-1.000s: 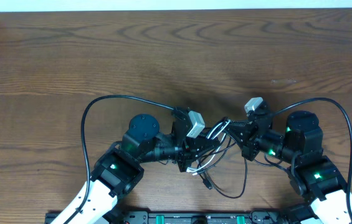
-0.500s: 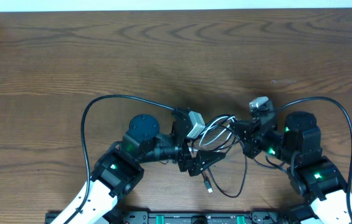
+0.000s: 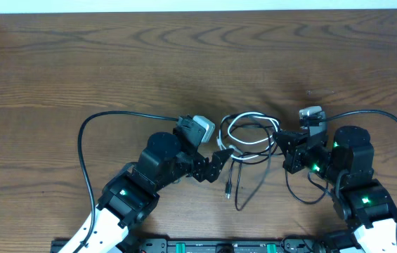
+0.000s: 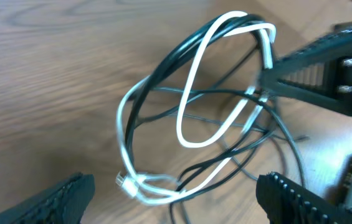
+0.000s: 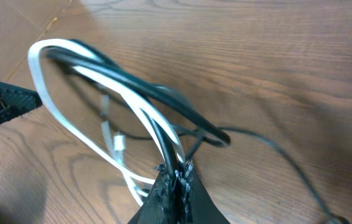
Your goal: Untangle cables
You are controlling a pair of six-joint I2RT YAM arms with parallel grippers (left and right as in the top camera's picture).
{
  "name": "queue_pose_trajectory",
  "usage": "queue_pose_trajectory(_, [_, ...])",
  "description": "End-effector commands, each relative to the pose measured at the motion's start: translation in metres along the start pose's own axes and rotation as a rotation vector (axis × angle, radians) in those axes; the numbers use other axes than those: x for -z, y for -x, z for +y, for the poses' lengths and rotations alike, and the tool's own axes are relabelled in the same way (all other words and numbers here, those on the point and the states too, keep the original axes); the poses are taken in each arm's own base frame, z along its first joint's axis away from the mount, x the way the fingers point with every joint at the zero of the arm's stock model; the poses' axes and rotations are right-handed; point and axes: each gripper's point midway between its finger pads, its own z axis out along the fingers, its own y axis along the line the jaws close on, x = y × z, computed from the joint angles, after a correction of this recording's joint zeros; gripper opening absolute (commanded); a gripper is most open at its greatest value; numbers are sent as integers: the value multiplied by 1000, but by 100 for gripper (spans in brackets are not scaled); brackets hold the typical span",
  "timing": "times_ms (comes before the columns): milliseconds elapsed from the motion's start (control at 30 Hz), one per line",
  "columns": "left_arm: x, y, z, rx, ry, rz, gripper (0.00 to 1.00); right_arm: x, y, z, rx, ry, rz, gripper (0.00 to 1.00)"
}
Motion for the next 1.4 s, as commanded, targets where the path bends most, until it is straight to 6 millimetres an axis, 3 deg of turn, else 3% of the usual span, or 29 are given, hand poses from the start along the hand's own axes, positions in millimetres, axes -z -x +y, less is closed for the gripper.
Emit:
queue_pose_trajectory(0, [4,11,14,-2,88,-42,88,2,2,3,-53,18,-8,1])
queue_pose_trajectory(300, [4,11,14,-2,86,-41,88,5,1,30,-54,171,10,1])
queue_pose_trajectory(533, [4,10,11,29,72,-37,88,6,2,34,-51,197,9,1])
queue_pose_trajectory(833, [4,10,11,-51,74,-35,88,14,-2,63,84,368,21,1])
queue_pose_trajectory(1200, [4,7,11,-145,71,-20,81,17,-2,70,115,415,18,1])
queue_pose_trajectory(1367, [4,-1,-11,-247,-61,12,76,24,3,85,154,507,-5,1])
